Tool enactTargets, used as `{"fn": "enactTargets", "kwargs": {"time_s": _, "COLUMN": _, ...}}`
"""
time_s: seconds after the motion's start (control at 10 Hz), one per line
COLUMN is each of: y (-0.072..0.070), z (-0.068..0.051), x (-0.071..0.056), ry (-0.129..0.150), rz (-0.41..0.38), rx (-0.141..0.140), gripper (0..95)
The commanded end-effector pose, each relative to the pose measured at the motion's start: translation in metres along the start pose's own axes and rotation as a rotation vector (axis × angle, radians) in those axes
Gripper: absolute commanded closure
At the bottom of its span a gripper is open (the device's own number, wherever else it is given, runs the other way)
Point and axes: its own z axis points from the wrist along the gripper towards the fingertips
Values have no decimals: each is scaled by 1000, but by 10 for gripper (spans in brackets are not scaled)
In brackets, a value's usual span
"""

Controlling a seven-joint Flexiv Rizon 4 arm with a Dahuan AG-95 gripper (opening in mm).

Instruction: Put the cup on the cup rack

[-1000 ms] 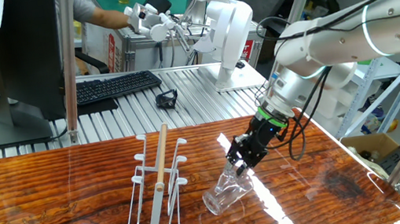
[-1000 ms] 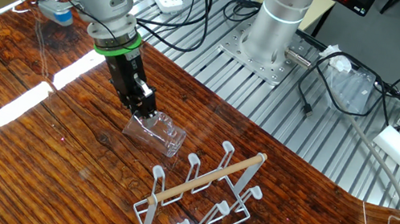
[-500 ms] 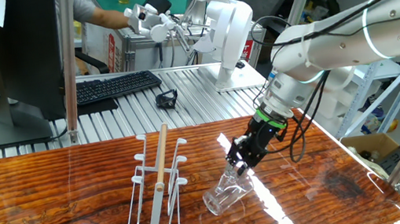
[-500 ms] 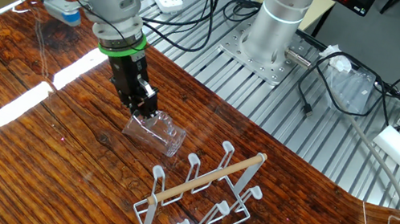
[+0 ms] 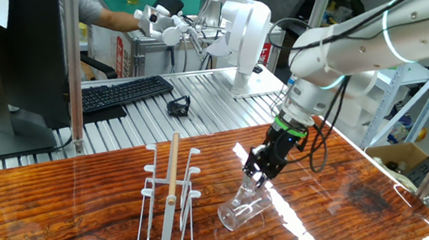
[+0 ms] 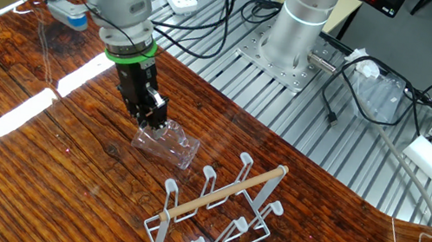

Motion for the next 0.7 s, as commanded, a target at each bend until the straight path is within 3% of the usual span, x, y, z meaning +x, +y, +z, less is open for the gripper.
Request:
{"fn": "enactTargets", "kwargs": {"time_s": 0.1, "y": -1, "z": -1, "x": 0, "ry": -2, "rz": 4, "rx": 7, "gripper": 380}}
{"fn": "enactTargets", "kwargs": {"time_s": 0.7, "y": -4, "z": -5, "x": -5, "ry": -3, "rz": 11, "rx": 17, "gripper": 380}}
